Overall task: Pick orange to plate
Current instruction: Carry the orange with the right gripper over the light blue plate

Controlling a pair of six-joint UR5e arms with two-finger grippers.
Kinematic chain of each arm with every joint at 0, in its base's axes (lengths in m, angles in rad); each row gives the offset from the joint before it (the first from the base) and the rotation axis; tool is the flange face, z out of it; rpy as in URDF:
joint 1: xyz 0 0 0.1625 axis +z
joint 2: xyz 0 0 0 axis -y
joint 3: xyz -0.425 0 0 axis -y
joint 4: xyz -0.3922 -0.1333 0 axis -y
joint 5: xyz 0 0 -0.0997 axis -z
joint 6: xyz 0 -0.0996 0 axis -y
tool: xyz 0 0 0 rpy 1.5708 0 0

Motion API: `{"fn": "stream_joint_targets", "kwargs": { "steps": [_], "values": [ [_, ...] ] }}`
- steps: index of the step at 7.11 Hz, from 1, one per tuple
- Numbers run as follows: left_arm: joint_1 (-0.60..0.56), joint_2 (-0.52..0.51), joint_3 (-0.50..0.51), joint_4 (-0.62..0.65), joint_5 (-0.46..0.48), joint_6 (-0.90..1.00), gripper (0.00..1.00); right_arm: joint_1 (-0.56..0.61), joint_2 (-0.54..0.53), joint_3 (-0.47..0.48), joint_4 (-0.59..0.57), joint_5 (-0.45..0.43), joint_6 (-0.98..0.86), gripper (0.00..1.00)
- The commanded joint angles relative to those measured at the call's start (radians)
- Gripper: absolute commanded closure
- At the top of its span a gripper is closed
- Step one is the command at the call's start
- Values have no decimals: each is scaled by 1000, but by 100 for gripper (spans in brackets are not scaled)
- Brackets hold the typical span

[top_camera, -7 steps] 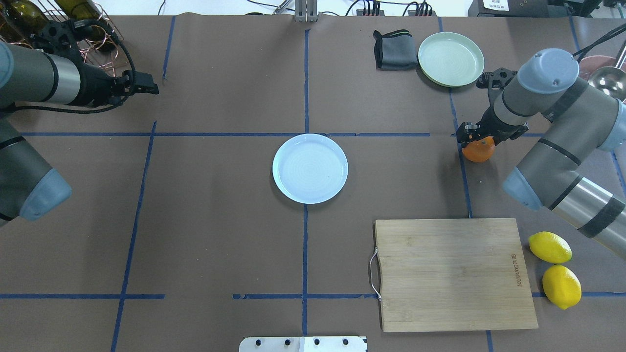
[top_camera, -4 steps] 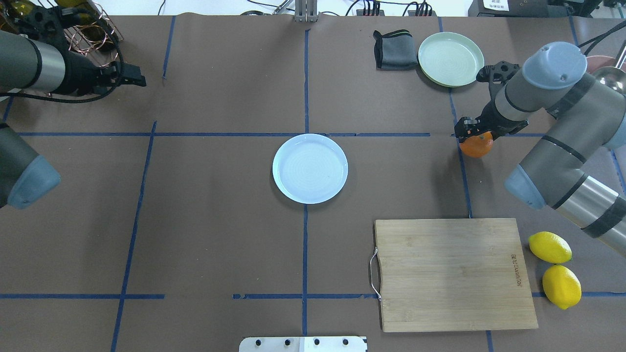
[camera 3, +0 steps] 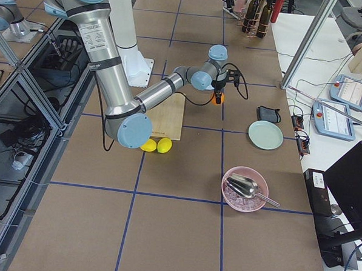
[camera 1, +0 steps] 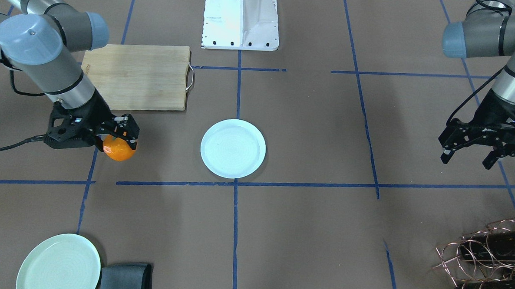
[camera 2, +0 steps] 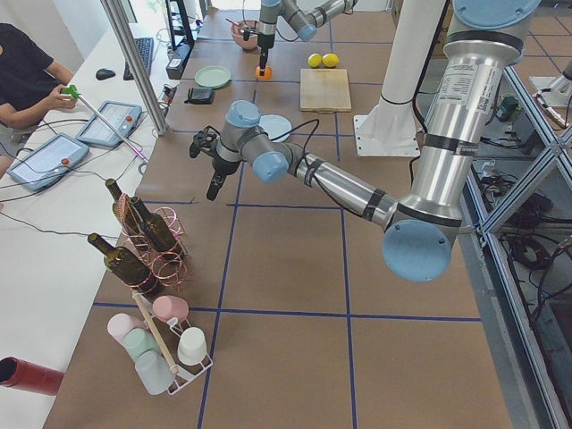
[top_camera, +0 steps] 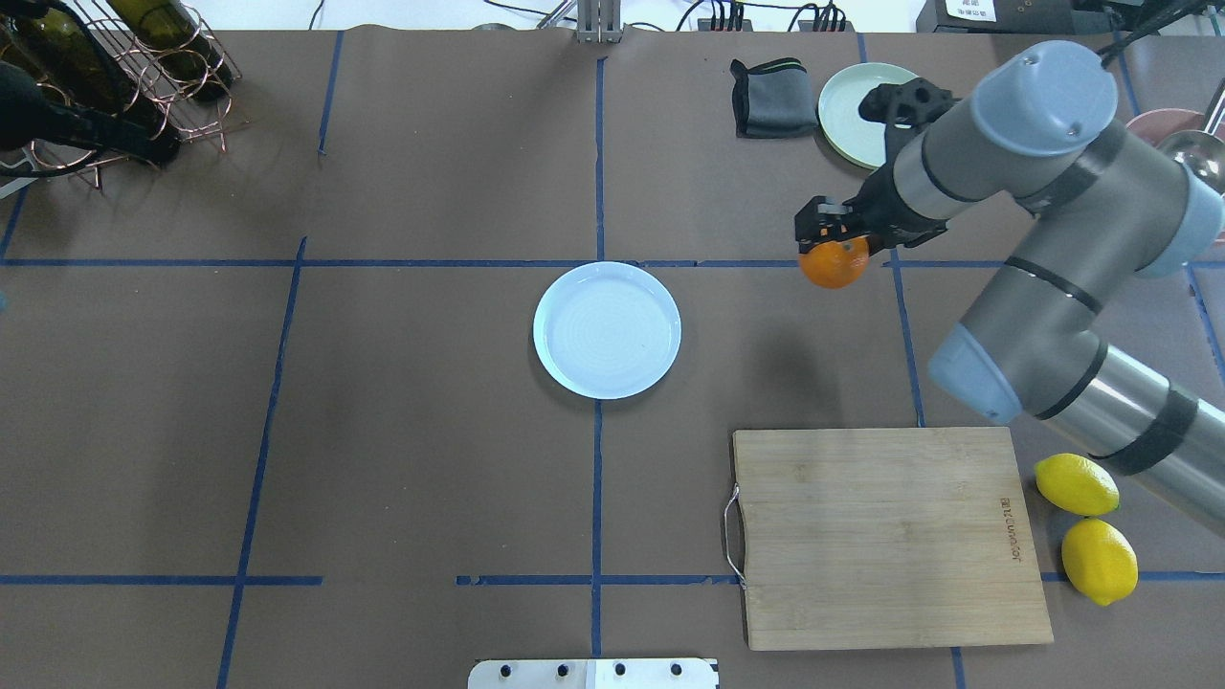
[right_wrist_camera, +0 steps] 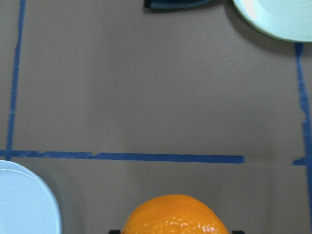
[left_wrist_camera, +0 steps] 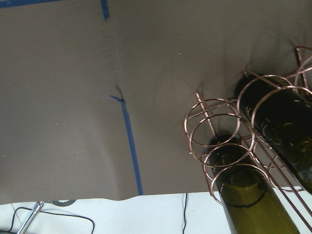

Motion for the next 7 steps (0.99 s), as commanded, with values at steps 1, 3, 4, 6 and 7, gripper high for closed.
{"fn": "stream_joint_targets", "kwargs": {
  "steps": [1,3,4,6,7],
  "values": [
    [-100,29,-4,147,-1,291,0,-116,101,-22,1,-117,99,100],
    [-219,37,36,228,-3,513,0,-182,239,-146,-4,-193,125,100],
    [-267,39,109,226,-80,521,0,-216,291,-200,-7,-263,127,100],
    [-290,68,130,217,-211,523,0,-251,336,-274,-7,-320,121,100],
    [-290,69,130,217,-212,523,0,-274,376,-318,-7,-339,123,100]
  ]
}}
